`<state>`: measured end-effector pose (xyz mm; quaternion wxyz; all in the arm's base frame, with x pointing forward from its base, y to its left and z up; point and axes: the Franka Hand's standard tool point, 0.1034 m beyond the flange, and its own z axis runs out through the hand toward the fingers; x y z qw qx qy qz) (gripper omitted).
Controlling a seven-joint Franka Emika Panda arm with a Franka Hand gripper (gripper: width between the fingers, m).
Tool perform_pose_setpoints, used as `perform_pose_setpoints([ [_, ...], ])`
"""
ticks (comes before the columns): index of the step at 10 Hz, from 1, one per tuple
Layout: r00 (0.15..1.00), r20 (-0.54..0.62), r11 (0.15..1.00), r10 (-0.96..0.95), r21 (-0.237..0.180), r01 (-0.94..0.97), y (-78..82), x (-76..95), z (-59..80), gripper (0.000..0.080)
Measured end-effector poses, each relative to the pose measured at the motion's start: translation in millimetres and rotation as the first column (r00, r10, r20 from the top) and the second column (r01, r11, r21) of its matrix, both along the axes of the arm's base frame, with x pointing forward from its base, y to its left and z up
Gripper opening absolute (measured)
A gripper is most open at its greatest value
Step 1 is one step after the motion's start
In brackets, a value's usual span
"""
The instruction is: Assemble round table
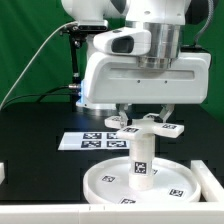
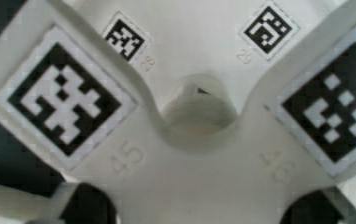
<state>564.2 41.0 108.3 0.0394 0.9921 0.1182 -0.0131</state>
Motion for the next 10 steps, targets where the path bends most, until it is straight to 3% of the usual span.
perform_pose_setpoints([
  [3, 0.999, 0.003, 0.999, -0.040, 0.000, 0.040, 0.0, -0.1, -0.1, 0.0442],
  [4, 0.981, 0.024, 0.981, -0.193, 0.001, 0.193, 0.7, -0.1, -0.5, 0.0442],
  [7, 0.845, 0.070, 0.848, -0.530, 0.035, 0.529, 1.1, -2.1, -0.7, 0.0442],
  [10, 0.772, 0.069, 0.775, -0.632, 0.047, 0.631, 1.2, -2.1, -0.7, 0.0442],
])
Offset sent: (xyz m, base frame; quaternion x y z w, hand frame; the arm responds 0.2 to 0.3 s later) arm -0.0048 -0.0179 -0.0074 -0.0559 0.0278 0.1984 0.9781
